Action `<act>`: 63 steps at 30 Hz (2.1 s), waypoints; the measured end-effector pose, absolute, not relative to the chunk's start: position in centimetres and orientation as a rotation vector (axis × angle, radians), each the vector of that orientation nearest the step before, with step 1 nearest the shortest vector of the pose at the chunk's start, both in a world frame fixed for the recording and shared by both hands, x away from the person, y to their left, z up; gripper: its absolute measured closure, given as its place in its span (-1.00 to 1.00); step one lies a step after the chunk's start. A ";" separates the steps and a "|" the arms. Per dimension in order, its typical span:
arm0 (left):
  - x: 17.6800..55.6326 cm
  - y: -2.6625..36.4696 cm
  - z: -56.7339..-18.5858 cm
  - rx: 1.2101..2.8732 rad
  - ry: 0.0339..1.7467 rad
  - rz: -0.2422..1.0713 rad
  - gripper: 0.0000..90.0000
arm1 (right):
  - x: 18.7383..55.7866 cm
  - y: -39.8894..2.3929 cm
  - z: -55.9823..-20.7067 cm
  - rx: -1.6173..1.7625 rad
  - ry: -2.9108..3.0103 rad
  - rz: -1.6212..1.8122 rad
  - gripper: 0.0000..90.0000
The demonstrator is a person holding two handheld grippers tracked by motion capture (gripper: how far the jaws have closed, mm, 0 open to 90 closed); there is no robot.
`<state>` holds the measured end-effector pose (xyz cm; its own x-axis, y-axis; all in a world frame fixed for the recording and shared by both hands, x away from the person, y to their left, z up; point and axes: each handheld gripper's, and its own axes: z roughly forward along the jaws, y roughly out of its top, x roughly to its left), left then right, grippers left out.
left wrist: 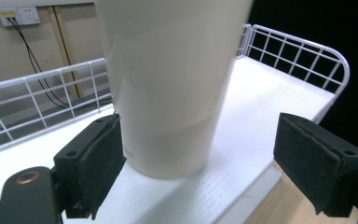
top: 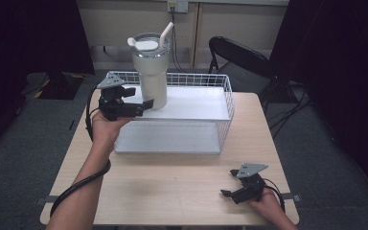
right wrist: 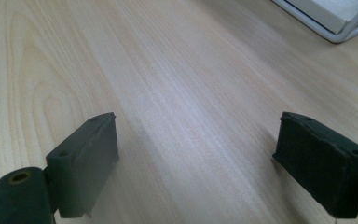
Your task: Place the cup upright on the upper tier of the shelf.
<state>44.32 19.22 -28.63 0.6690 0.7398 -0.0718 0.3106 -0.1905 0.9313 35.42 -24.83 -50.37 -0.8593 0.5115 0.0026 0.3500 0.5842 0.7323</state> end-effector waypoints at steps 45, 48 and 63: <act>38.5 19.7 -38.3 1.851 0.812 0.370 -0.64 | 35.4 -24.8 -50.4 0.719 2.607 1.134 -0.72; 38.4 19.6 -39.2 1.845 0.808 0.357 -0.64 | 35.4 -24.8 -50.4 0.719 2.607 1.134 -0.72; 37.1 19.8 -43.4 1.865 0.818 0.345 -0.64 | 35.4 -24.8 -50.4 0.719 2.607 1.134 -0.72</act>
